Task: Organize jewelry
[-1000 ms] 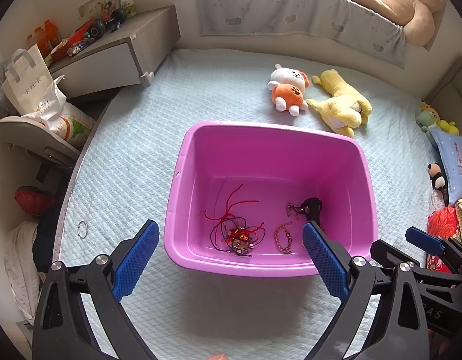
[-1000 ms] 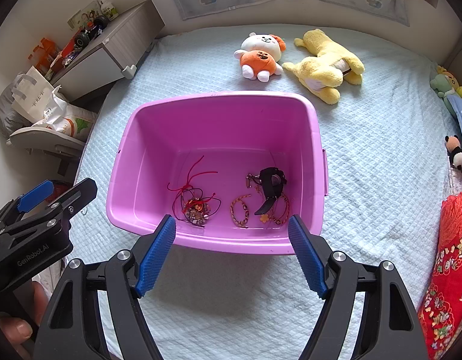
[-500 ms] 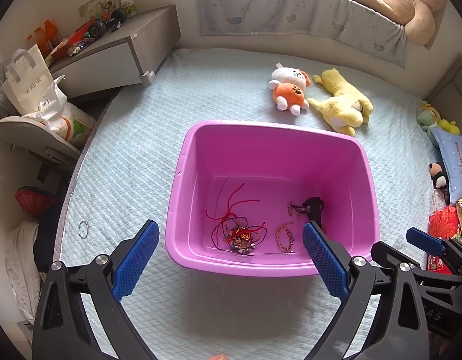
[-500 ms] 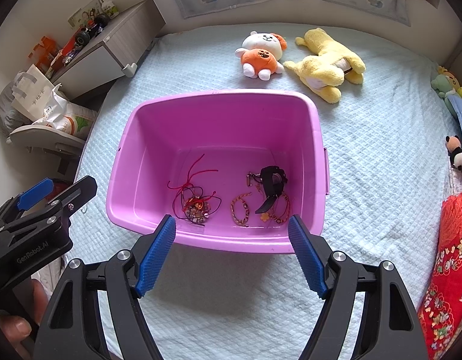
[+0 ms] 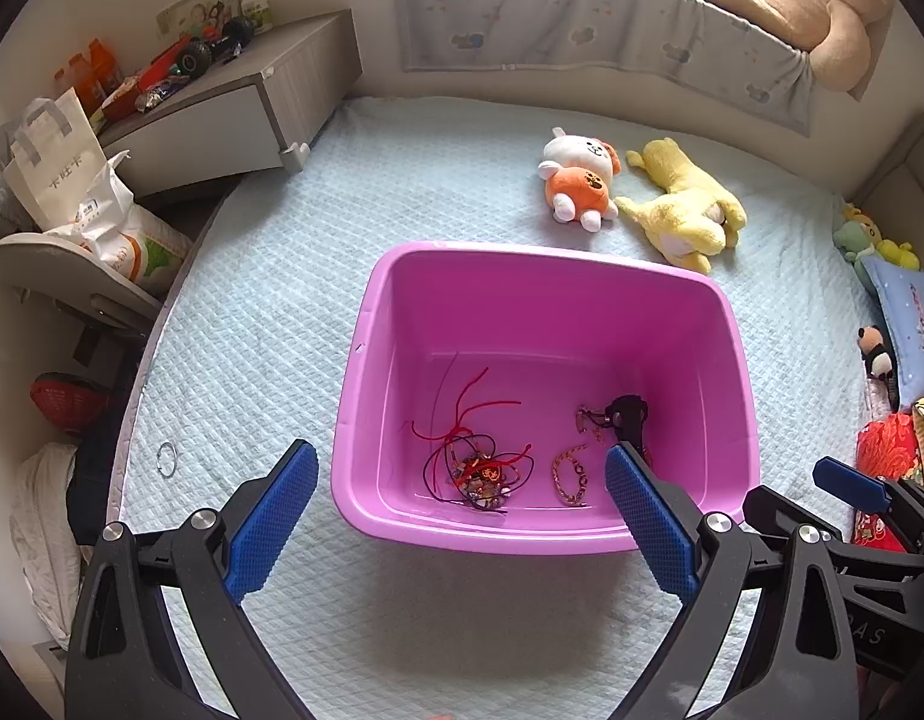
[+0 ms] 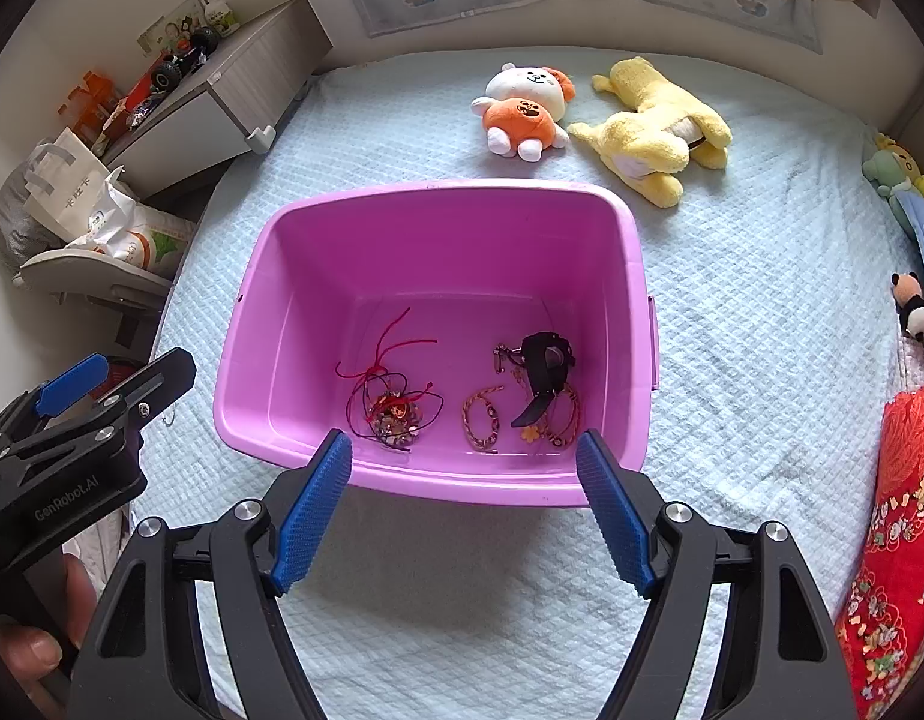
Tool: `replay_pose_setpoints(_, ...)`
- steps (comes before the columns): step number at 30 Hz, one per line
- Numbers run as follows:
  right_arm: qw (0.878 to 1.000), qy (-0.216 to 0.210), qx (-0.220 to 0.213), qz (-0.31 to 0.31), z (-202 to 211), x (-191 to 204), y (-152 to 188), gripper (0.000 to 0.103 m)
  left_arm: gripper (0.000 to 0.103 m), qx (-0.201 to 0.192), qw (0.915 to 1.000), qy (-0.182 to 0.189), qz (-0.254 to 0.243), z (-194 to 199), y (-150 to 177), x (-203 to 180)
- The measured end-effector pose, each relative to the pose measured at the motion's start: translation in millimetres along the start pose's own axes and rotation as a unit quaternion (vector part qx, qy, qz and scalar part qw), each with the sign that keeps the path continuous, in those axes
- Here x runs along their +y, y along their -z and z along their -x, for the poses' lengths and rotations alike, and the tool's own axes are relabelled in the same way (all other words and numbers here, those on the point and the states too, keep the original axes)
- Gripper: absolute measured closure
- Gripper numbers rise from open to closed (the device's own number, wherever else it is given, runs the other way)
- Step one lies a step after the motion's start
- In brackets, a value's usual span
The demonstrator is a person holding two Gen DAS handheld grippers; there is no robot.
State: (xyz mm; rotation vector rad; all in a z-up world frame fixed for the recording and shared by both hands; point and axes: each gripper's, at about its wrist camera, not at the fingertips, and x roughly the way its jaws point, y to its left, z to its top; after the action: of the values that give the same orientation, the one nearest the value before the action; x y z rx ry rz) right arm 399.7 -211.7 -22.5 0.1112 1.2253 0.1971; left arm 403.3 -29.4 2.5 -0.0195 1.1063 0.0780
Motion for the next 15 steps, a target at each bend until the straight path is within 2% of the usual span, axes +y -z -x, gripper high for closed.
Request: replay_pose_setpoints(15, 1.0, -0.004, 0.007, 0.0, -0.9, -1.6, -0.7, 0.029, 0.008, 0.002, 1.0, 0.002, 0.005, 0.7, -1.5, 2.5)
